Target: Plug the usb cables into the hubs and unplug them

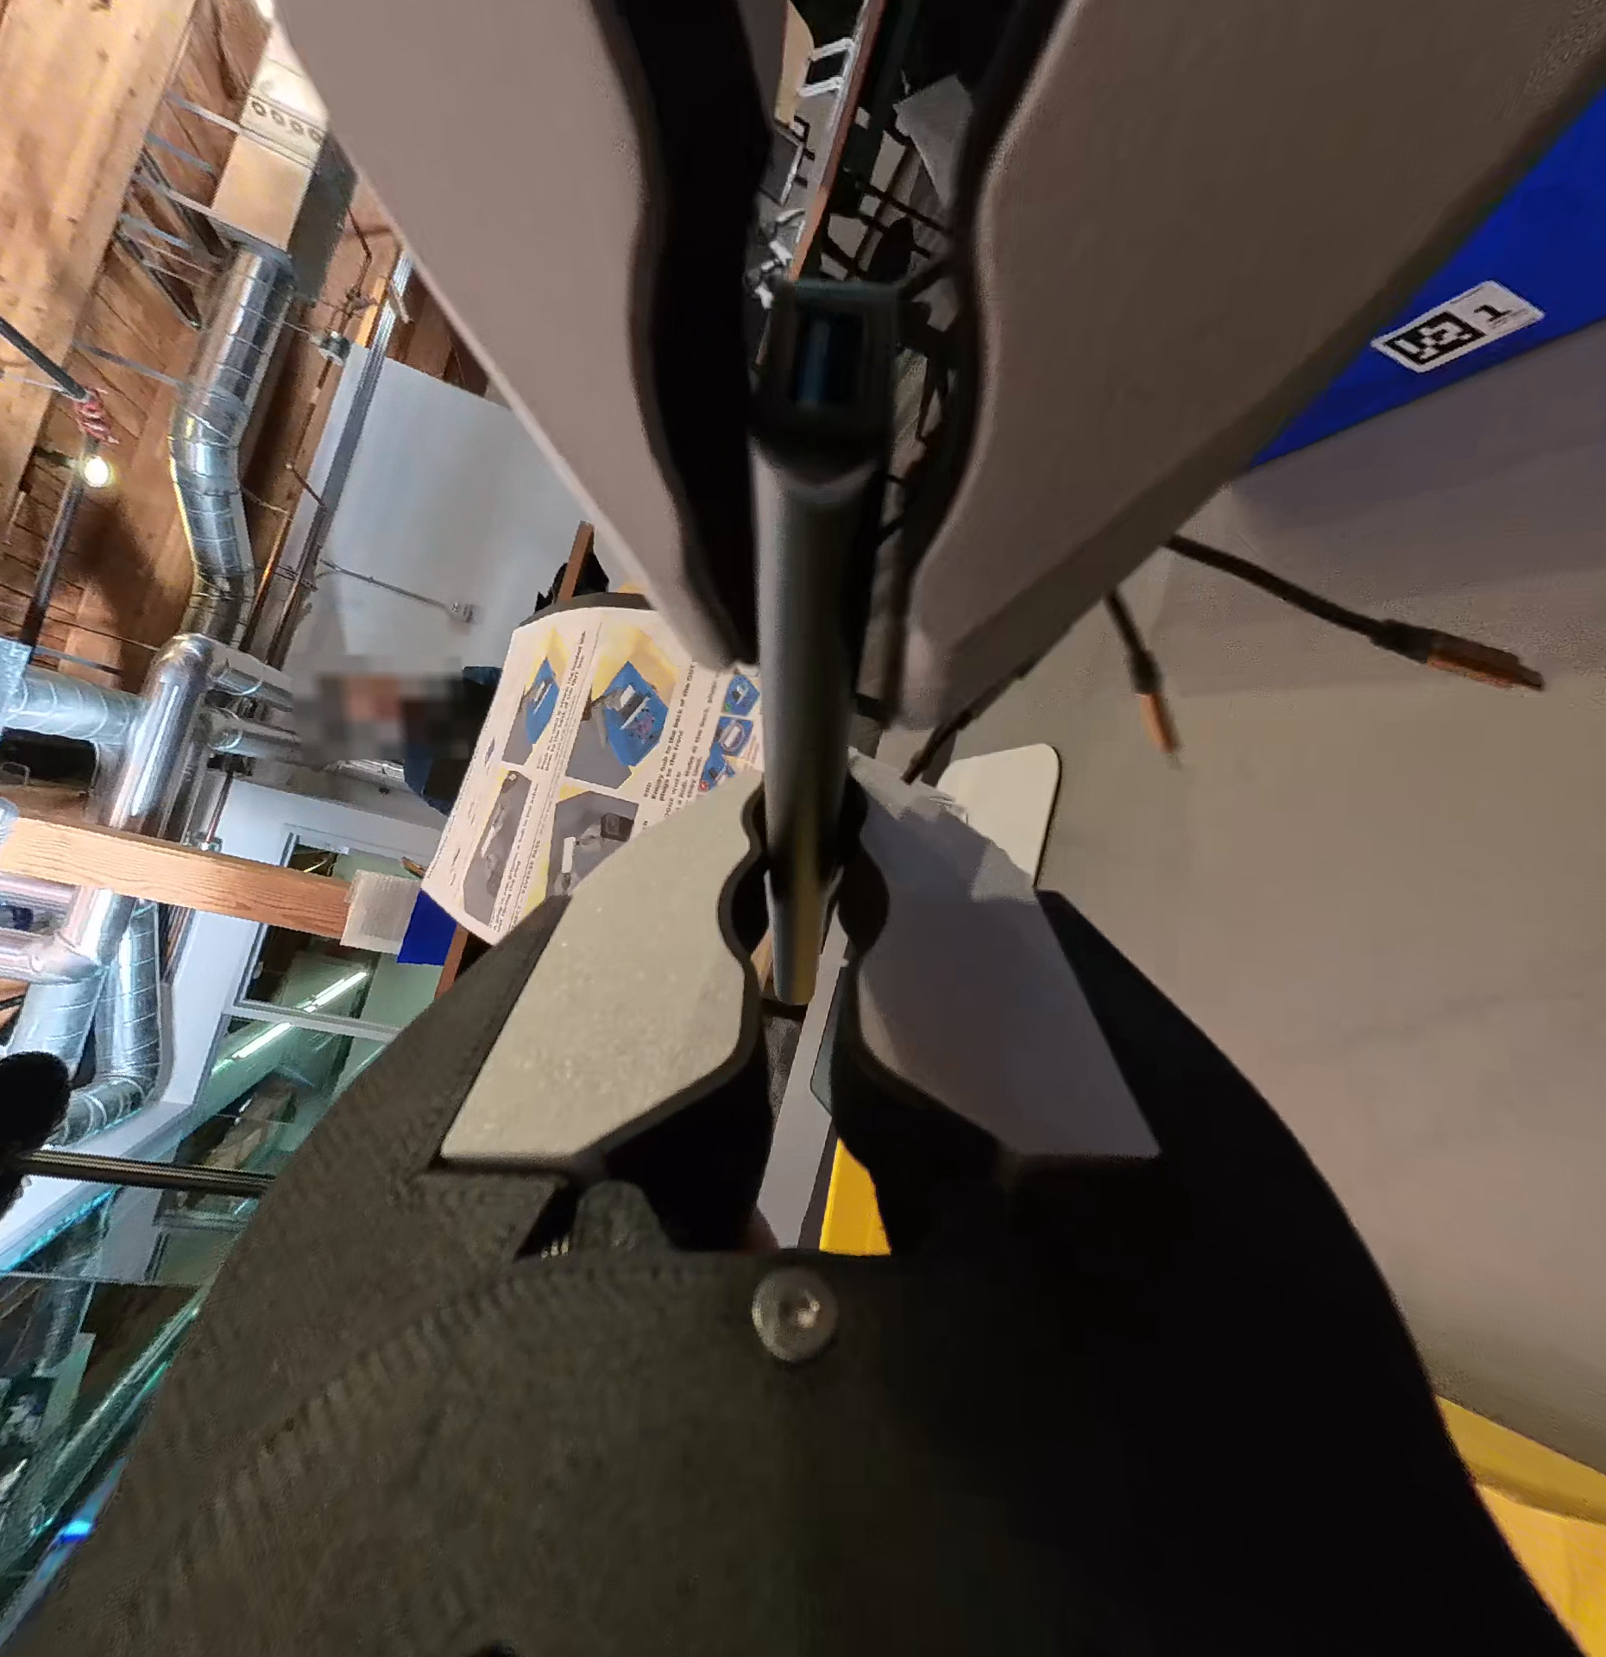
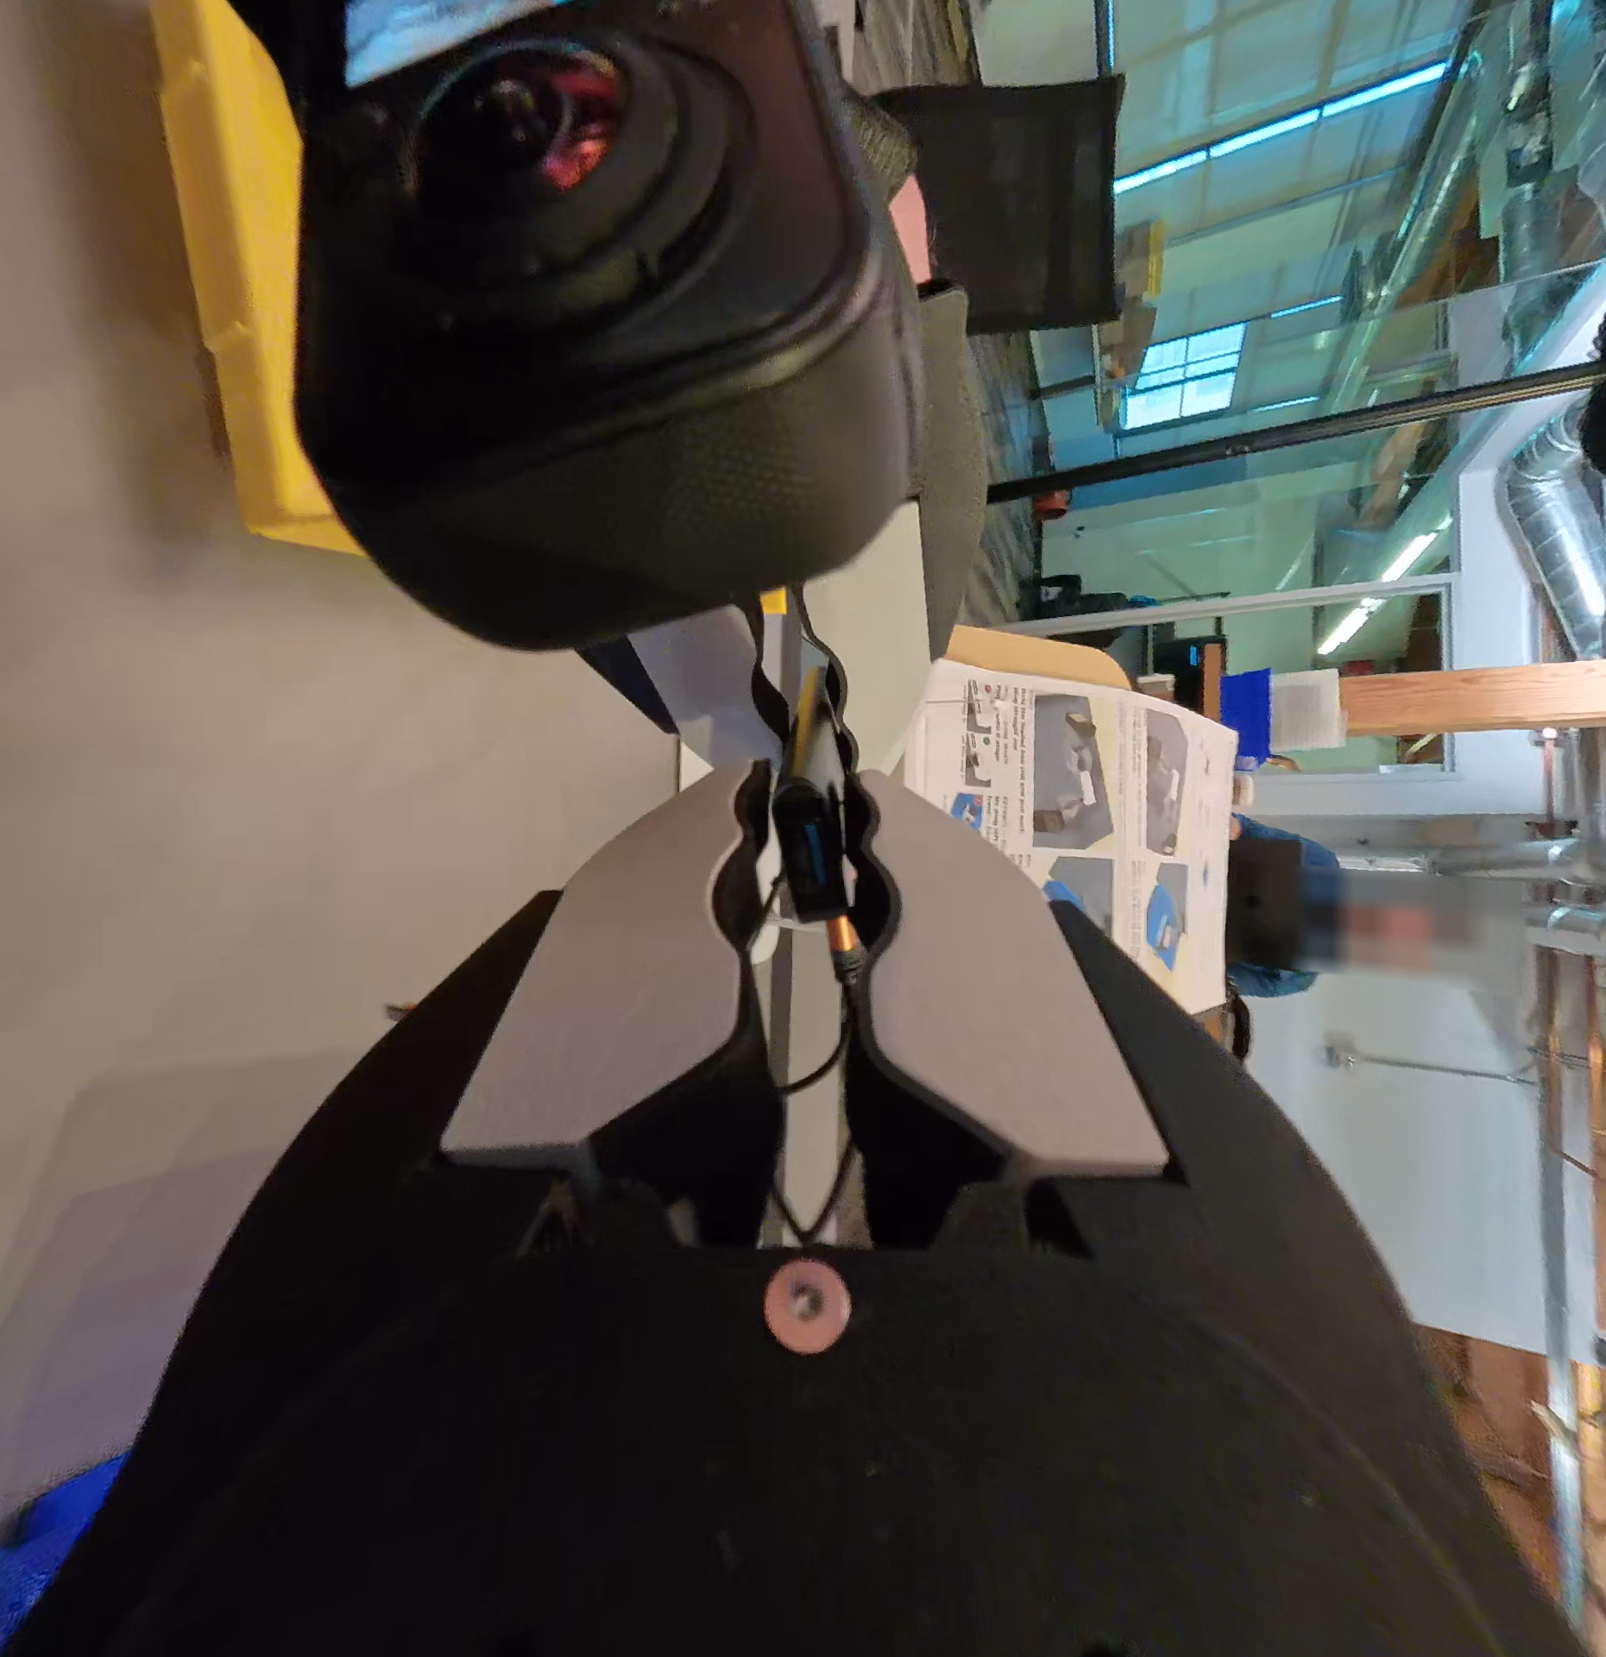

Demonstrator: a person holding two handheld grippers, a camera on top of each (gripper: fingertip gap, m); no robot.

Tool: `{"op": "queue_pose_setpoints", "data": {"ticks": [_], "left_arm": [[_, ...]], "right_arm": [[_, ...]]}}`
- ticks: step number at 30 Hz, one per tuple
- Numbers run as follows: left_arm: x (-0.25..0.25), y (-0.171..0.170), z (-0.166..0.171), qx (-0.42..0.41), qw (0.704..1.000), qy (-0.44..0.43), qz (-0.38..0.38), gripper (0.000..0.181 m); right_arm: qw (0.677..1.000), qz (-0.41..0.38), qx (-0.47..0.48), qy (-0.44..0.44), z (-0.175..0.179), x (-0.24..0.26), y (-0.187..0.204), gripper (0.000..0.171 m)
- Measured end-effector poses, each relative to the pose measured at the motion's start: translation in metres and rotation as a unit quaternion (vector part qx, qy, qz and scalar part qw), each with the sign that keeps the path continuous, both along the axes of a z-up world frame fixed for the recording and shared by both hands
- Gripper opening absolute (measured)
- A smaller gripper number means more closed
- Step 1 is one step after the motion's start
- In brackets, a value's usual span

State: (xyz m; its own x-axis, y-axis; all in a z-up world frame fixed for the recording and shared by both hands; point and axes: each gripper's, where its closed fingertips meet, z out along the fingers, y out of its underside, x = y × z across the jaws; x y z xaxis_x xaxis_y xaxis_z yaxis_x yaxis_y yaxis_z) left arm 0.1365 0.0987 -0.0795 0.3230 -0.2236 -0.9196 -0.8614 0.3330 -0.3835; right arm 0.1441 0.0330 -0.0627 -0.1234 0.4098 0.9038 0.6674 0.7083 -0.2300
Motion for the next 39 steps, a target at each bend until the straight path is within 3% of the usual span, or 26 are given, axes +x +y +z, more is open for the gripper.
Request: {"op": "queue_pose_setpoints", "data": {"ticks": [2,7,11,16,18,22,30,35,39], "left_arm": [[-0.004,0.001,0.002,0.006,1.000,-0.003,-0.002,0.011],[-0.011,-0.002,0.009,0.006,0.999,-0.029,-0.033,0.011],[-0.013,-0.006,0.013,0.006,0.998,-0.037,-0.049,0.011],[-0.003,-0.014,0.010,-0.009,0.997,-0.029,-0.076,0.011],[0.001,-0.017,0.008,-0.011,0.996,-0.020,-0.084,0.011],[0.006,-0.017,-0.001,-0.035,0.996,-0.010,-0.087,0.012],[0.010,-0.023,0.009,-0.019,0.995,-0.025,-0.095,0.030],[0.016,-0.029,0.006,-0.005,0.995,0.005,-0.099,0.012],[0.016,-0.027,0.004,-0.011,0.996,0.000,-0.094,0.011]], "right_arm": [[1.000,0.005,-0.022,0.014,0.008,0.002,-0.003,0.030],[0.994,0.030,-0.071,0.074,0.038,0.023,-0.002,0.032],[0.994,0.014,-0.084,0.065,0.032,0.038,0.014,0.037],[1.000,-0.004,0.006,0.013,0.006,0.028,0.024,0.028],[0.999,-0.008,0.044,0.007,0.001,0.021,0.028,0.017],[0.999,-0.025,0.034,-0.002,-0.010,0.015,0.034,0.003],[0.999,-0.048,0.010,-0.015,-0.019,0.015,0.040,0.001],[0.999,-0.045,0.017,-0.011,-0.015,0.013,0.036,0.001],[0.999,-0.052,0.013,-0.007,-0.013,0.015,0.036,0.004]]}}
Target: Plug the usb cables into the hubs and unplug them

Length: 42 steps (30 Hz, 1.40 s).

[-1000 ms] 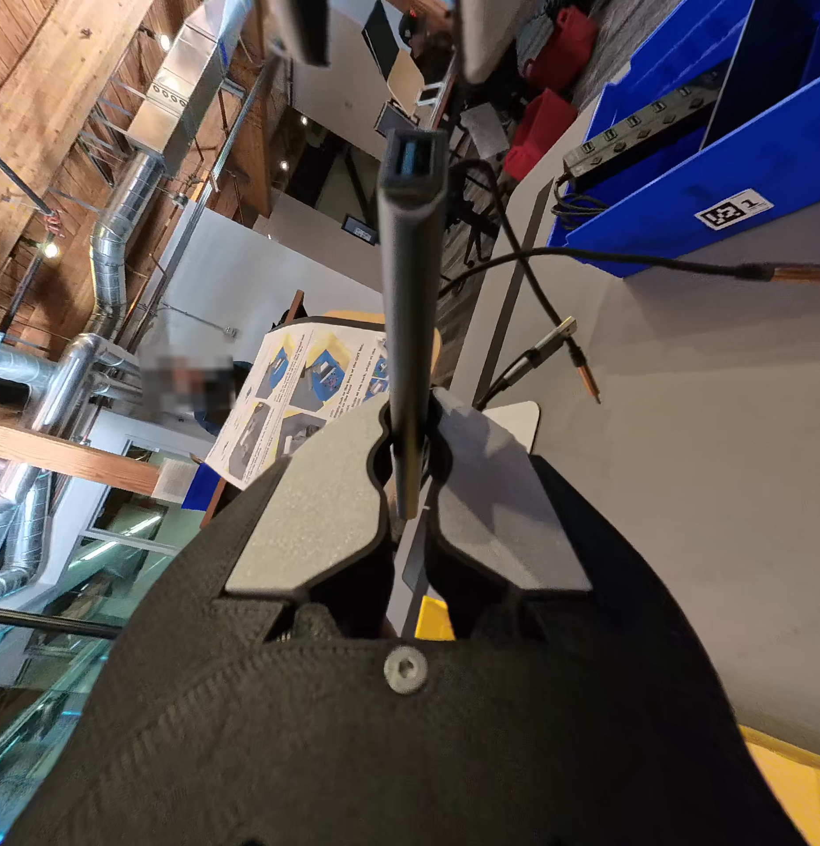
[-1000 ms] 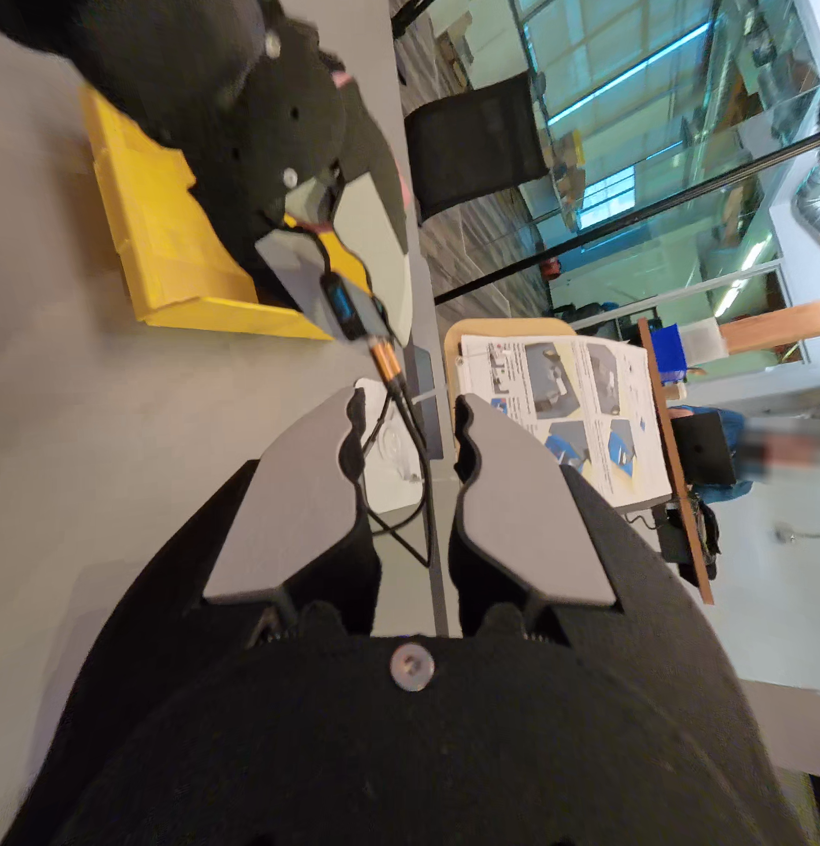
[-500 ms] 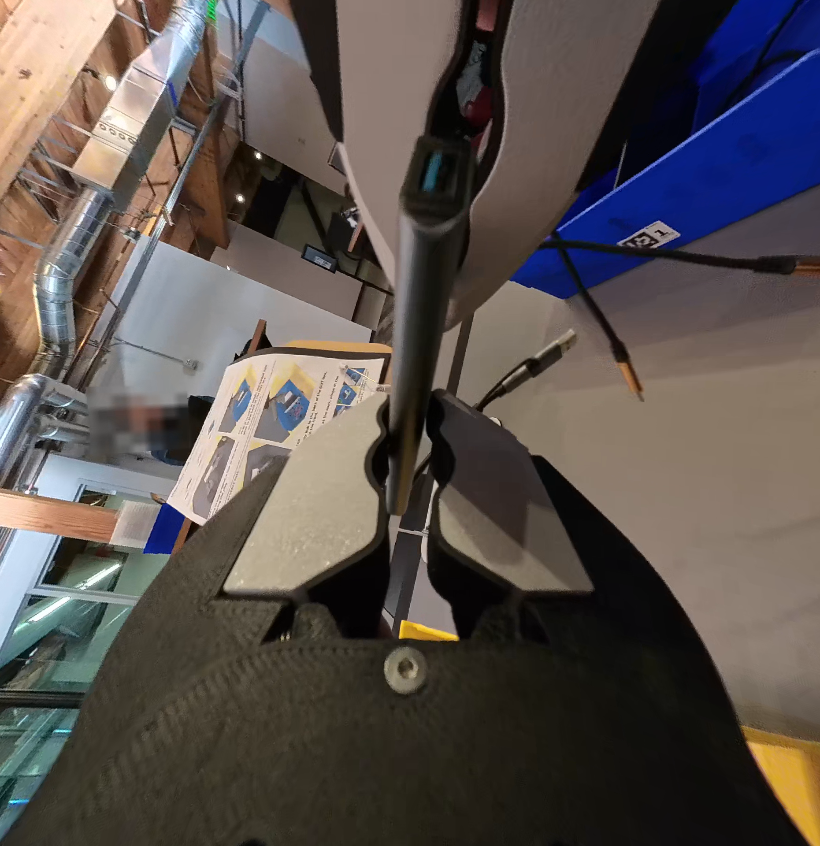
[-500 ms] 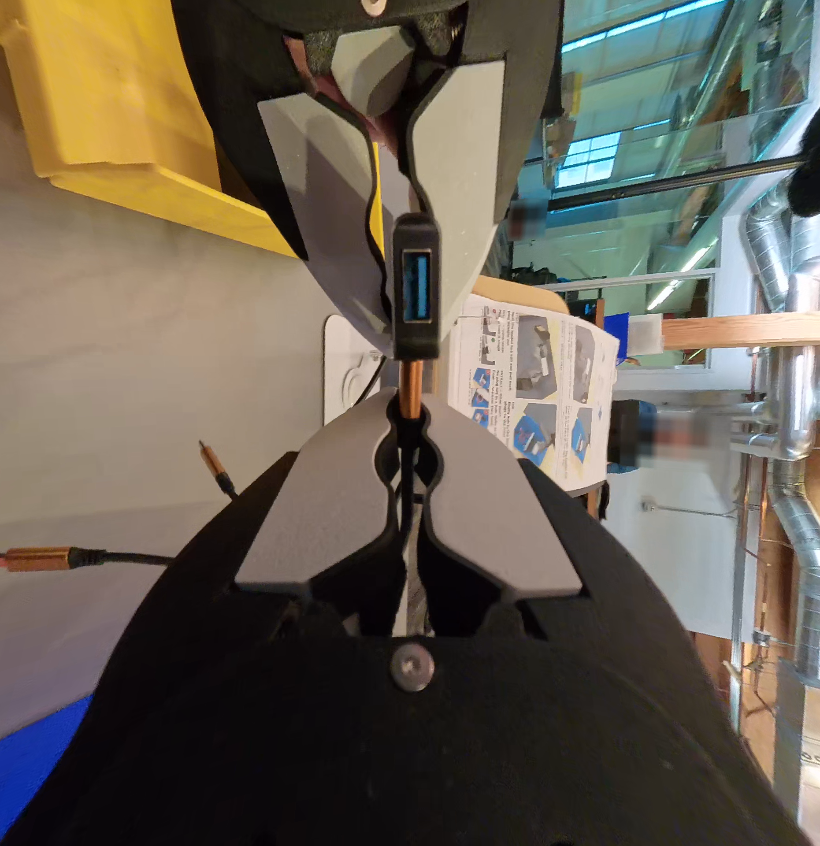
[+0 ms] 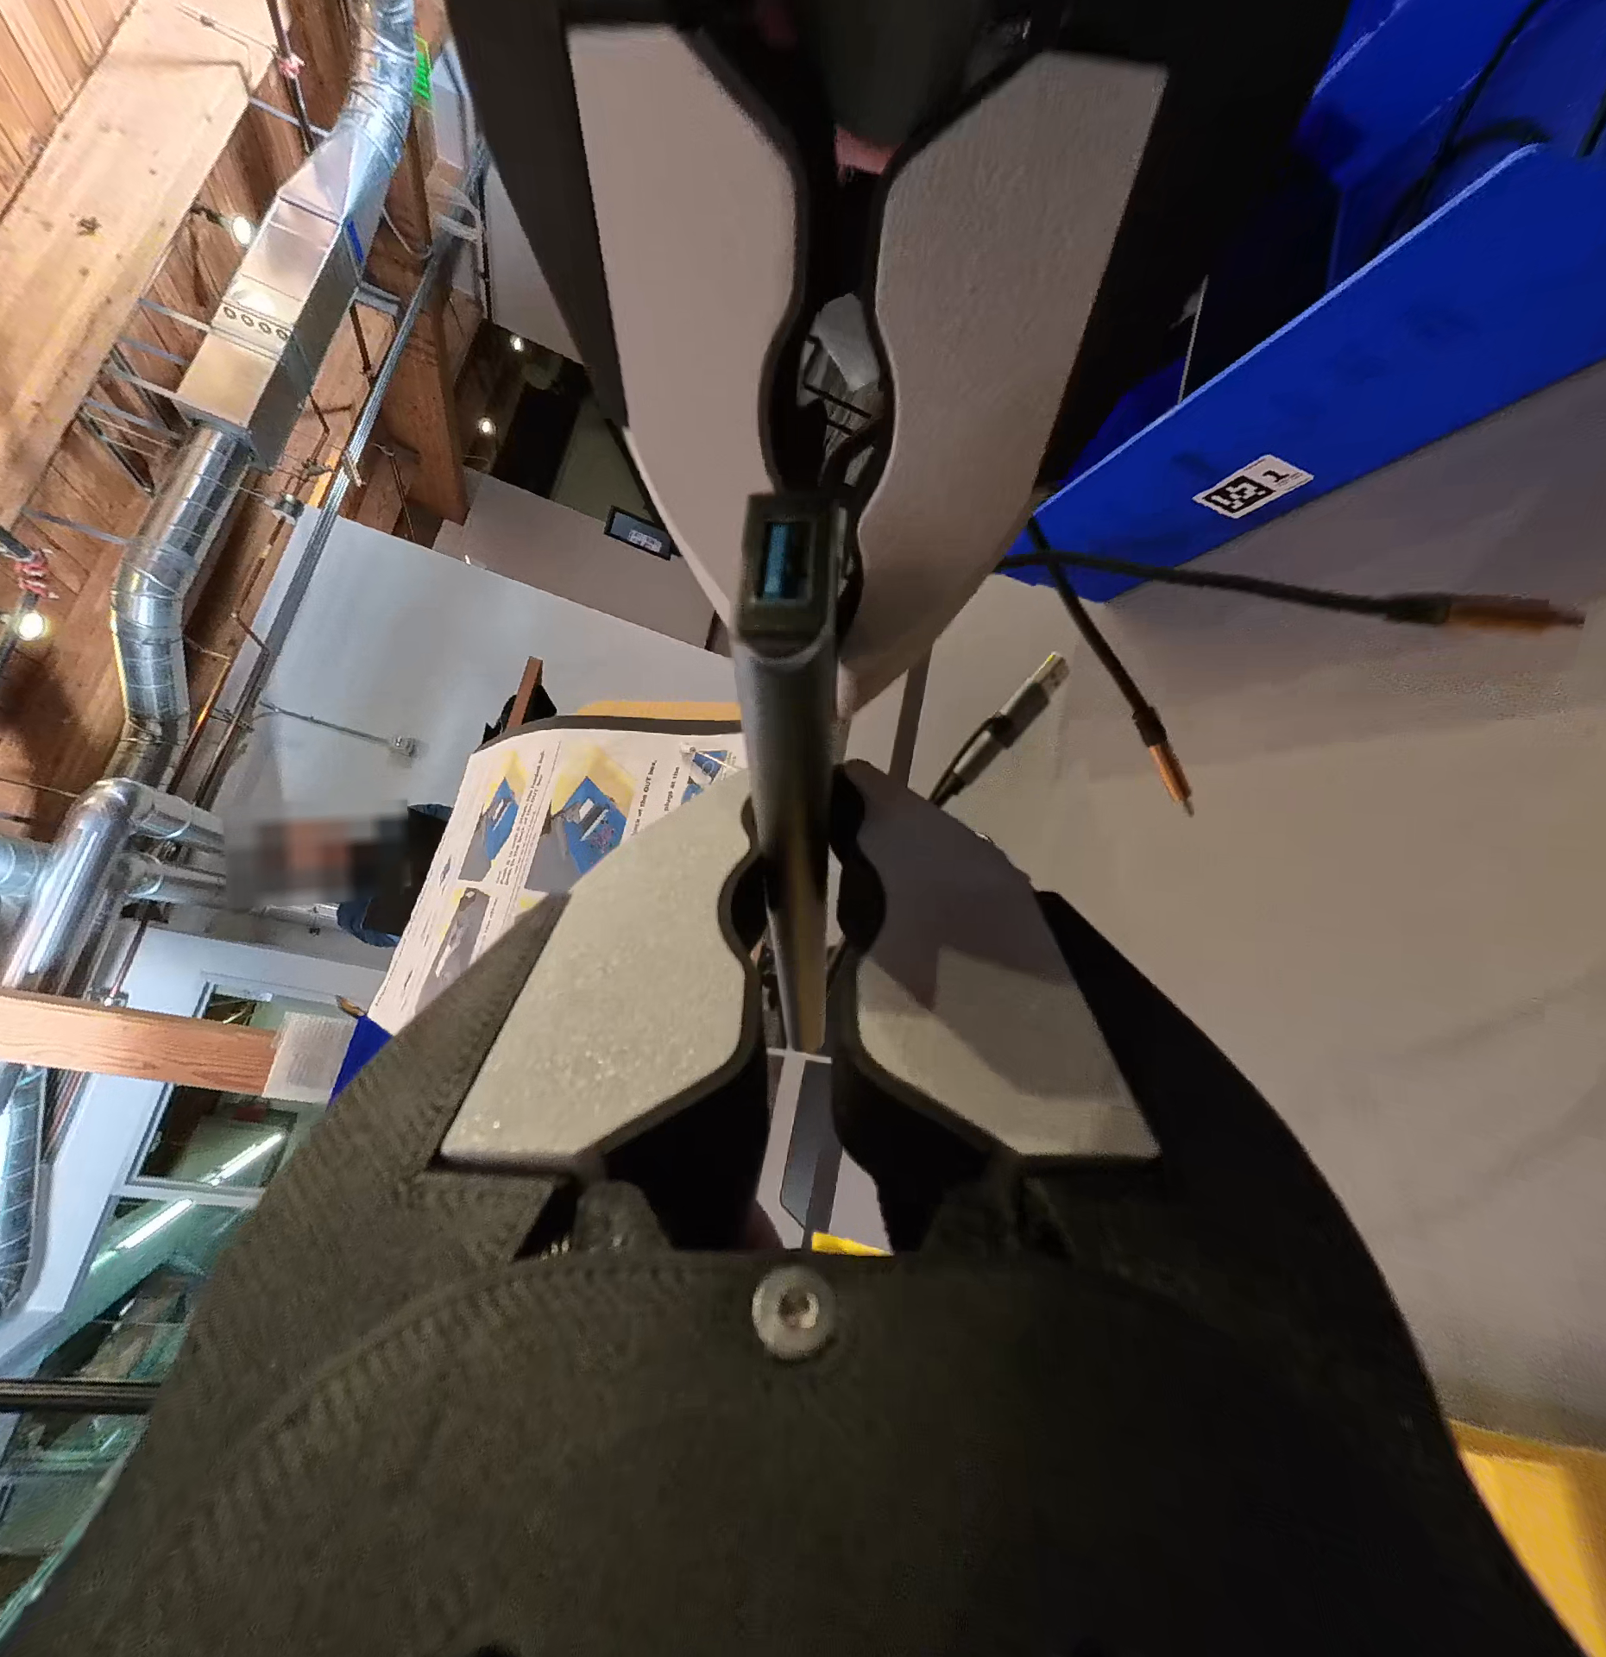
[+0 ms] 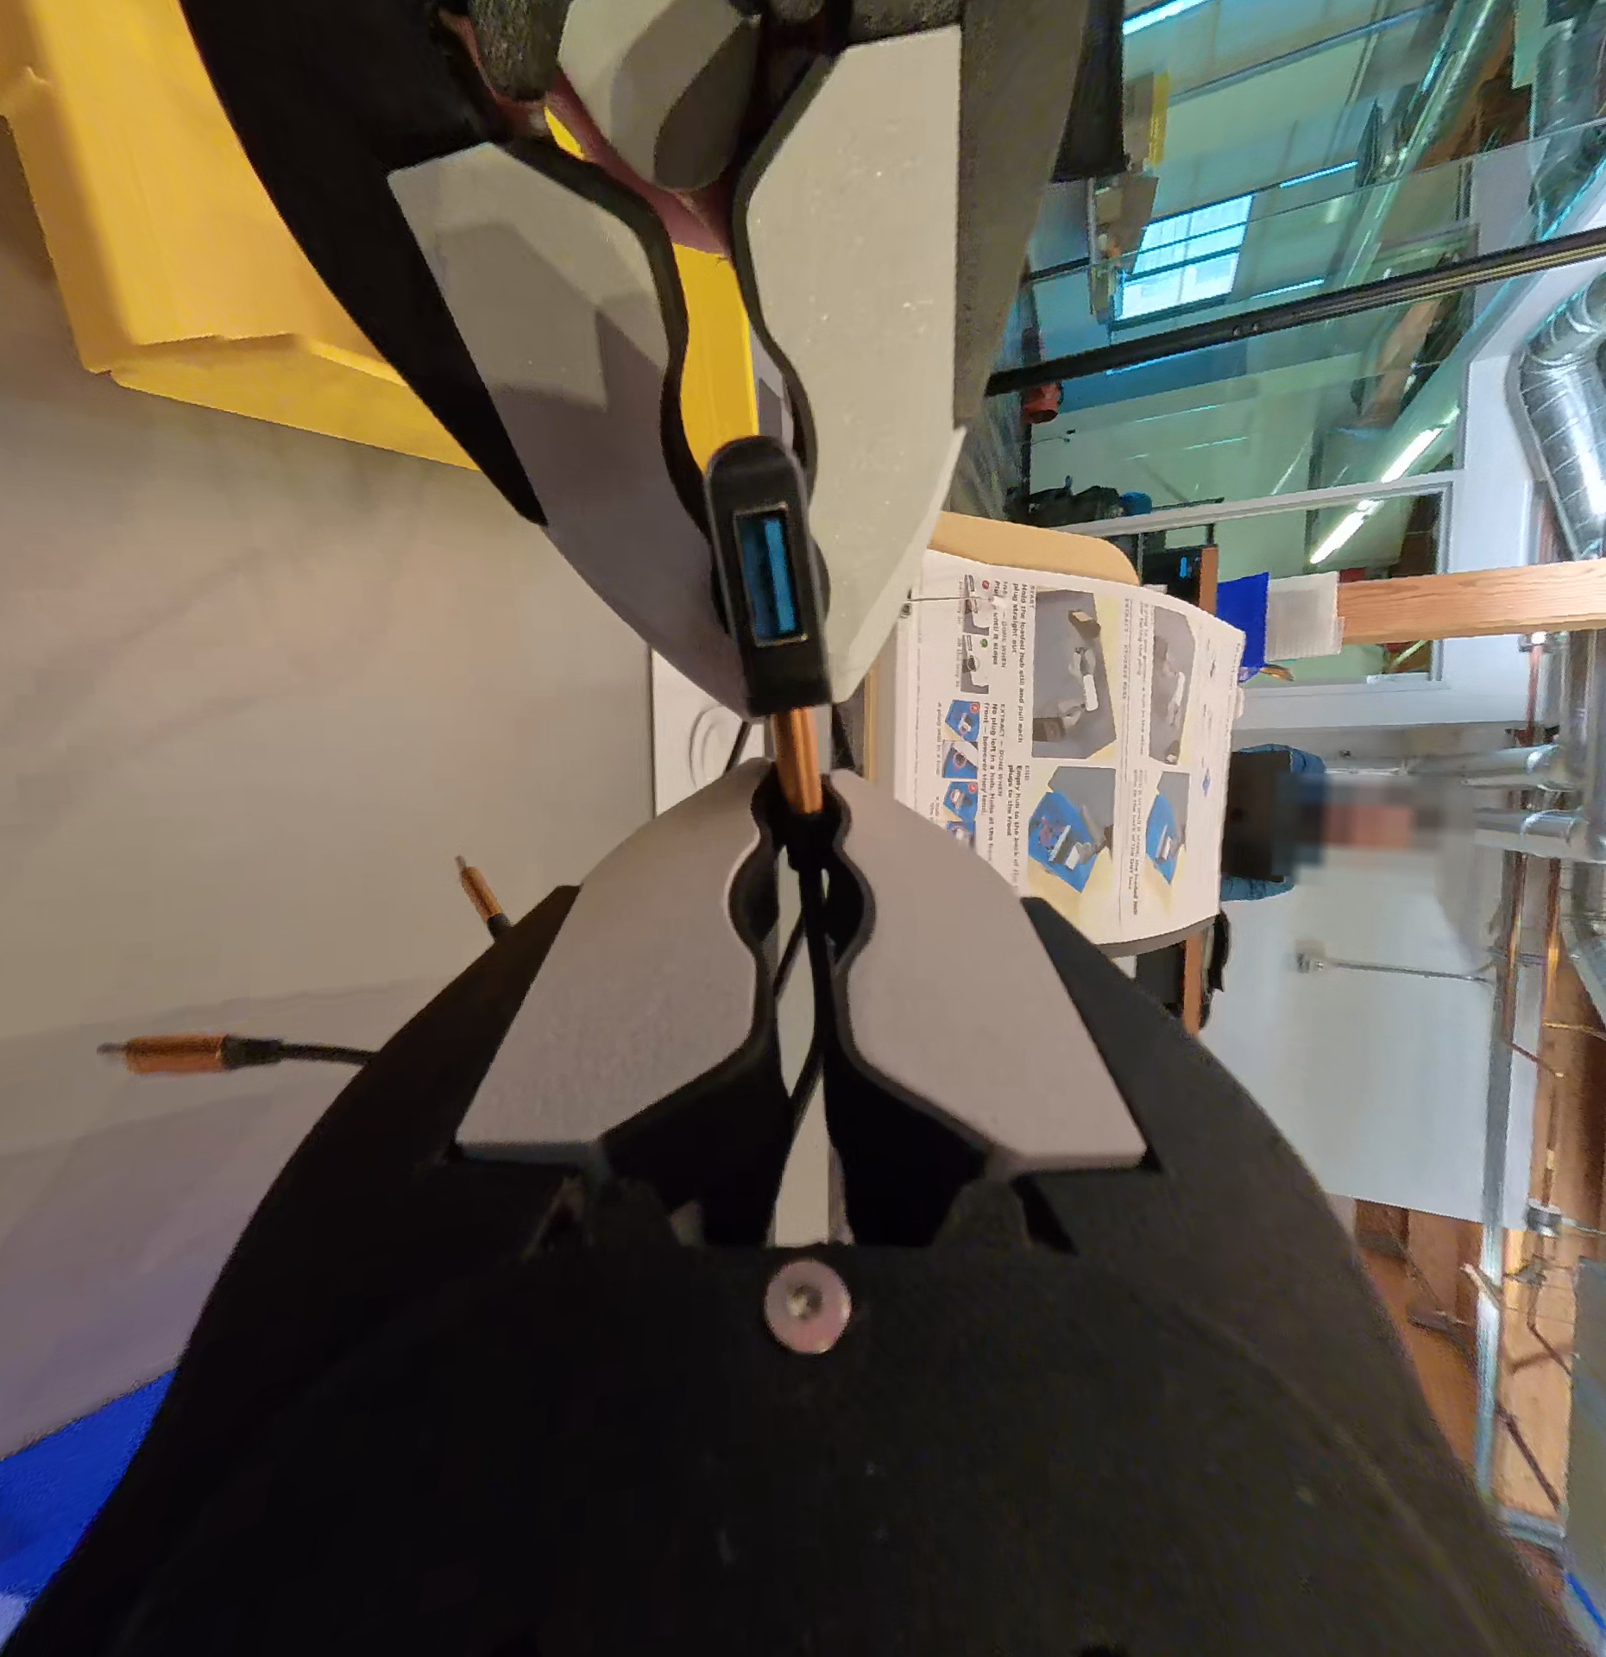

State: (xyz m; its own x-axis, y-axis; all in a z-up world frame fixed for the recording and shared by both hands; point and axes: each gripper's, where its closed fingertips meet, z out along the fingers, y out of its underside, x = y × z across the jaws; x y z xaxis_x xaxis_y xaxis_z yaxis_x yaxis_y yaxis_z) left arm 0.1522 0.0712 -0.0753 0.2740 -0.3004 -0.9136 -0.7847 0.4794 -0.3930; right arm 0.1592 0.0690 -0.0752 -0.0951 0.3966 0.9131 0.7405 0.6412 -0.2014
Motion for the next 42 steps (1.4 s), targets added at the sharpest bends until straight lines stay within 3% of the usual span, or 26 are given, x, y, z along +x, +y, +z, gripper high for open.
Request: {"op": "queue_pose_setpoints", "data": {"ticks": [9,14,20,24,28,40,42], "left_arm": [[-0.002,0.005,-0.003,-0.005,1.000,0.001,0.019,0.011],[-0.004,0.007,-0.011,-0.031,0.999,0.009,0.021,0.011],[0.002,0.002,-0.016,-0.049,0.999,0.010,0.005,0.011],[0.005,-0.001,-0.006,-0.017,1.000,0.002,-0.001,0.019],[0.009,-0.007,-0.002,0.010,1.000,0.016,-0.005,0.013],[0.011,-0.030,-0.009,-0.057,0.996,0.024,-0.068,0.011],[-0.002,-0.026,-0.008,-0.066,0.996,0.019,-0.050,0.011]], "right_arm": [[1.000,-0.002,0.019,-0.007,0.001,0.001,-0.006,0.005],[0.999,0.036,0.033,0.002,0.004,-0.004,-0.017,0.015],[0.999,0.050,0.013,-0.009,-0.007,-0.006,-0.018,0.006],[1.000,0.028,0.000,-0.004,-0.008,-0.003,-0.009,0.007],[1.000,0.030,-0.004,0.001,-0.005,-0.001,-0.010,0.007],[0.997,0.074,0.000,-0.035,-0.008,0.002,-0.029,0.007],[0.997,0.047,0.022,-0.061,-0.007,0.016,-0.017,0.007]]}}
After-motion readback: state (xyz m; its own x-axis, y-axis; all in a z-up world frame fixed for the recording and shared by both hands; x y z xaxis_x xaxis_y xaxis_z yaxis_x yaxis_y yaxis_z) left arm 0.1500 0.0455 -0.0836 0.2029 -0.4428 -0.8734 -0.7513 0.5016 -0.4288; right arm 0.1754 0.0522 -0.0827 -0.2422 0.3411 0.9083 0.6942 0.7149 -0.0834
